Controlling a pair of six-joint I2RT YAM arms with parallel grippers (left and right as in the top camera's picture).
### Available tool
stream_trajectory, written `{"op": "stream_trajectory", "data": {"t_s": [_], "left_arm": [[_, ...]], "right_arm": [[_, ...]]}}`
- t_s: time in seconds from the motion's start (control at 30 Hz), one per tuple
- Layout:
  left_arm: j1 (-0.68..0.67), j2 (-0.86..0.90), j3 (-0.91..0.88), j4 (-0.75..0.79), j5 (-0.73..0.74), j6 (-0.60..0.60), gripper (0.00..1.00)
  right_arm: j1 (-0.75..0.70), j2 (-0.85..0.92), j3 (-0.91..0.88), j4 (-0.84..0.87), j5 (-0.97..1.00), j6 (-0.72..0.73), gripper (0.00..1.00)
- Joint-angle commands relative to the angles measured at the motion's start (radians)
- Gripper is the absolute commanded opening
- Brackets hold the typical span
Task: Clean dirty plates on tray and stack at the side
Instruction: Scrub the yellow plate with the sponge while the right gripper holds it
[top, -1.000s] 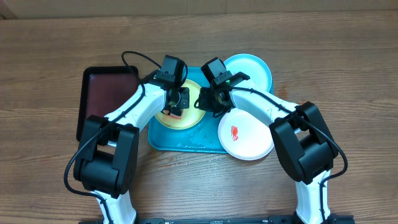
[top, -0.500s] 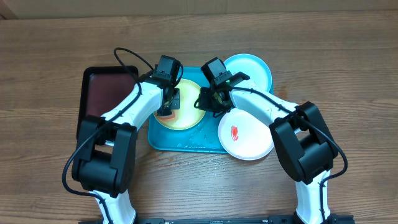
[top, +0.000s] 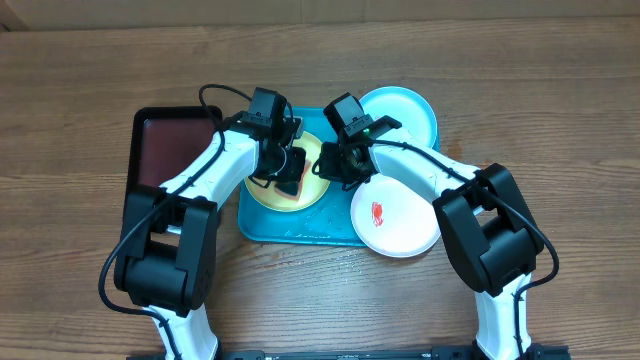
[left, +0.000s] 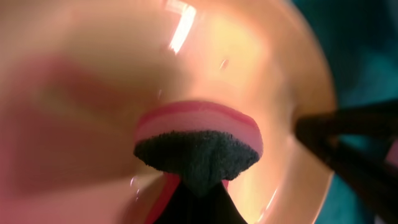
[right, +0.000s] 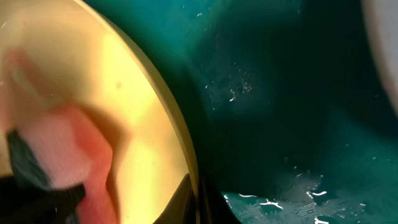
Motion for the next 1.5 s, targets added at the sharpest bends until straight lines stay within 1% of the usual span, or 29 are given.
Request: {"op": "stream_trajectory", "data": {"t_s": [0.0,0.03,0.17,0.27,0.4,0.53,0.7,0.87,0.93,1.1,1.17,1.33,1.47], "left_arm": [[-0.007,-0.005,0.004,0.047,0.007,0.018,0.04],[-0.007,-0.004,0.004,0.060,-0.030,0.006,0.04],[-0.007,-0.002,0.004,0.086,-0.261,-0.069,0.04],[-0.006,-0.002,0.004,0.084,-0.426,-0.095,0.04],[-0.006,-0.002,0.004,0.064,-0.552,-0.100,0.04],[-0.006,-0.002,0.004,0.002,-0.621,-0.166,0.04],[-0.008,-0.002,0.004,-0.116,-0.562,-0.187,0.04],[-0.008,-0.002,0.004,-0.221,-0.427,-0.182,0.04],[-0.008,-0.002,0.004,-0.236,-0.342,-0.155,0.04],[-0.008,-0.002,0.004,-0.230,-0.015,0.018,0.04],[-0.008,-0.002,0.004,-0.215,0.060,0.047,0.04],[-0.008,-0.002,0.004,-0.131,0.078,0.046,0.04],[-0.008,-0.002,0.004,-0.029,0.054,0.042,0.04]], "right_arm": [[0.025,0.026,-0.006,-0.011,-0.037,-0.004,0.04],[0.025,0.026,-0.006,-0.011,-0.037,-0.004,0.04],[0.025,0.026,-0.006,-0.017,-0.037,-0.004,0.04],[0.025,0.026,-0.006,-0.016,-0.037,-0.004,0.04],[0.025,0.026,-0.006,-0.016,-0.032,-0.004,0.04],[0.024,0.026,-0.006,-0.016,-0.025,-0.004,0.04],[0.025,0.026,-0.006,-0.012,-0.017,-0.004,0.04],[0.025,0.026,-0.006,-0.009,-0.014,-0.004,0.04],[0.025,0.026,-0.006,-0.009,-0.014,-0.004,0.04],[0.025,0.026,-0.006,-0.009,-0.014,-0.004,0.04],[0.025,0.026,-0.006,-0.009,-0.014,-0.004,0.04],[0.025,0.026,-0.006,-0.010,-0.014,-0.004,0.04],[0.025,0.026,-0.006,-0.010,-0.014,-0.004,0.04]]}}
